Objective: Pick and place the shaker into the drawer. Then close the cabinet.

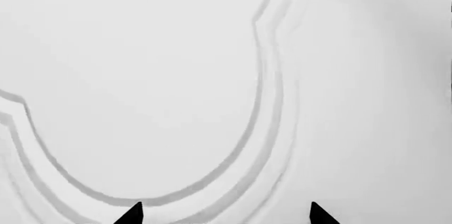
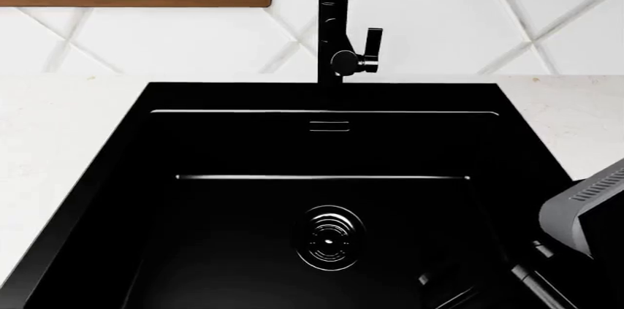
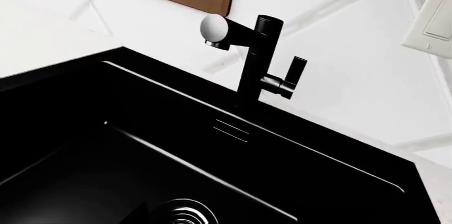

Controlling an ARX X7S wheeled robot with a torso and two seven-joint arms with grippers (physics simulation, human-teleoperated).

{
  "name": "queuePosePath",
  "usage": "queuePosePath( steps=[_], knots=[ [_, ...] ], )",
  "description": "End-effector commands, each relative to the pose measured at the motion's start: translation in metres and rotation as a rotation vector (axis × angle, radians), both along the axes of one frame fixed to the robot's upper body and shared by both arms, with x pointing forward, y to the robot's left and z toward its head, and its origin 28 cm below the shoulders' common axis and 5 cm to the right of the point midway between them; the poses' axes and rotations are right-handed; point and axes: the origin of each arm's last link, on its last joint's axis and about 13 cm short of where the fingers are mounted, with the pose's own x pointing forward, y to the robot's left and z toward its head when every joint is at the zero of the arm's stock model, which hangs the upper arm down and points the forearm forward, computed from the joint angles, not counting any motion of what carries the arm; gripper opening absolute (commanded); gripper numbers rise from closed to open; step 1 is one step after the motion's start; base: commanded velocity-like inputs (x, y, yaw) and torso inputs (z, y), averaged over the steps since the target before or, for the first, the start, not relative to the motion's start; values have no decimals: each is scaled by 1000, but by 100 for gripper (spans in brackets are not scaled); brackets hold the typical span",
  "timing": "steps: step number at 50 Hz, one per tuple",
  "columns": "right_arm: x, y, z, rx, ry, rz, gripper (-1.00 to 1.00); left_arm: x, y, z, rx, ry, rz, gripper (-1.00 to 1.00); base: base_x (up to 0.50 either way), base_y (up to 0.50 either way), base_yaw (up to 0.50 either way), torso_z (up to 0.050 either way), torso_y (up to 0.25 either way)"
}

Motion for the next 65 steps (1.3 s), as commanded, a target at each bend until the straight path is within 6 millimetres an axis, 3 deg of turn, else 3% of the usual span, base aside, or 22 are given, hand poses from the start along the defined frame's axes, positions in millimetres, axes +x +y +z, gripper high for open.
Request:
queuePosePath(
  steps=[1,5,10,35,40,44,52,65],
  knots=[
    [-1,0,0,0,-2,1,100,85,4,9,-39,47,363,100,0,0,0,0,0],
    [1,-1,-1,2,1,-1,100,114,8,5,-53,91,417,100,0,0,0,0,0],
    [3,-1,-2,3,5,-2,100,131,10,-3,-56,126,435,100,0,0,0,0,0],
    [2,-2,-2,14,-1,-7,100,128,-3,-20,-24,189,372,100,5,0,1,0,0],
    [3,-3,-1,16,-3,-12,100,124,0,-13,-29,175,378,100,7,0,2,0,0],
    [4,-3,4,21,-15,-19,100,107,13,-8,-16,109,387,100,3,-1,2,0,0],
    [3,3,20,1,-52,-47,100,74,58,-10,-17,24,418,100,0,0,0,0,0],
    [4,10,39,-8,-90,-94,100,48,113,-22,-39,-57,495,100,0,0,0,0,0]
  ],
)
